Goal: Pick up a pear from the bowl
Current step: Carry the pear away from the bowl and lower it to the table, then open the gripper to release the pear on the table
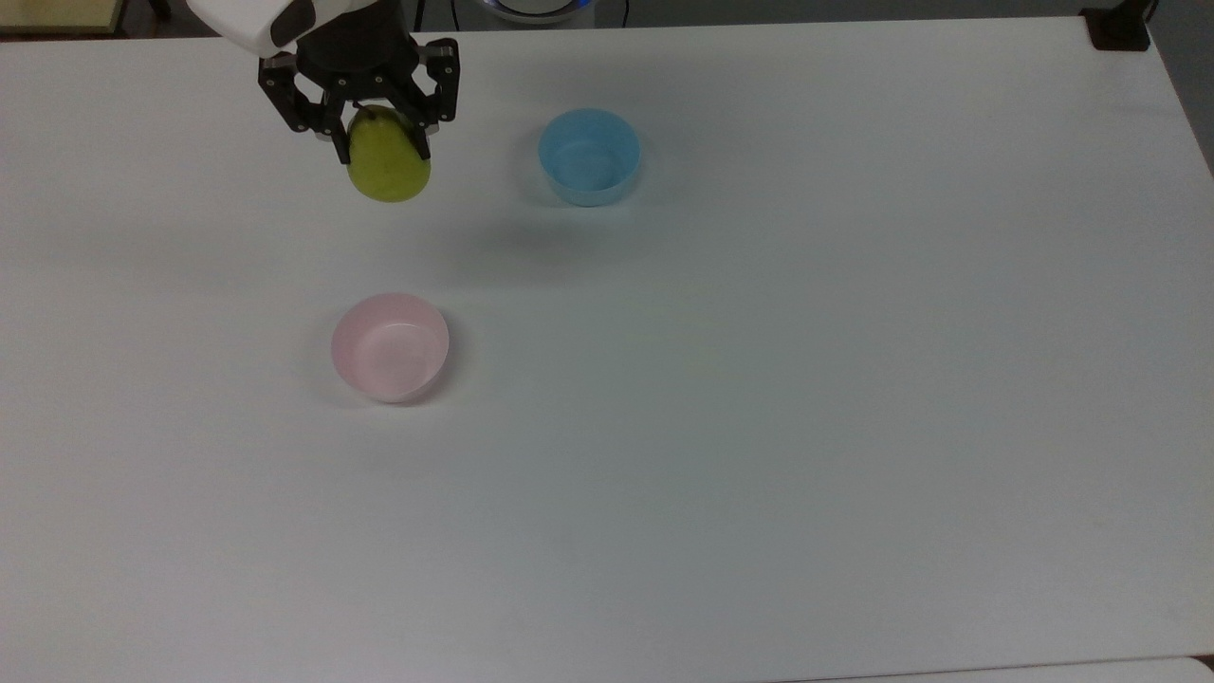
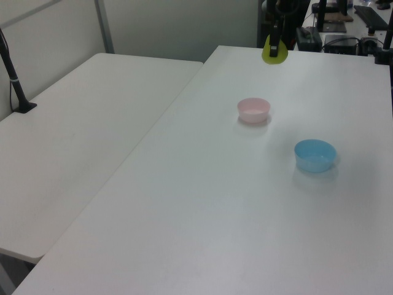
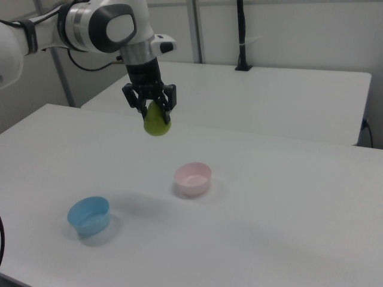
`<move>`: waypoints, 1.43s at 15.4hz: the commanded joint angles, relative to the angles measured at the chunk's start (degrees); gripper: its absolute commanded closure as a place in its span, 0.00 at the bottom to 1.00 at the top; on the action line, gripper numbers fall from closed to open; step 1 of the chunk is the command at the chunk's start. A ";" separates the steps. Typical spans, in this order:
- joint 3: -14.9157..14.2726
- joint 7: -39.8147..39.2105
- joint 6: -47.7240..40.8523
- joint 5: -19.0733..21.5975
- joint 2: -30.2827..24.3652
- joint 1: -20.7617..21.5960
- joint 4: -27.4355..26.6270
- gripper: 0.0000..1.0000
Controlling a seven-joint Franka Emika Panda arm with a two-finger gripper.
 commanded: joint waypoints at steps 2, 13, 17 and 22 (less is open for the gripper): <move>0.08 -6.31 -0.53 -0.09 -0.47 -4.94 -0.56 0.82; -0.01 -20.66 17.20 2.01 18.68 -18.85 5.42 0.84; -0.63 -20.49 23.90 3.95 24.05 -19.03 5.50 0.89; -0.54 -18.99 24.26 5.71 27.12 -18.94 6.29 0.89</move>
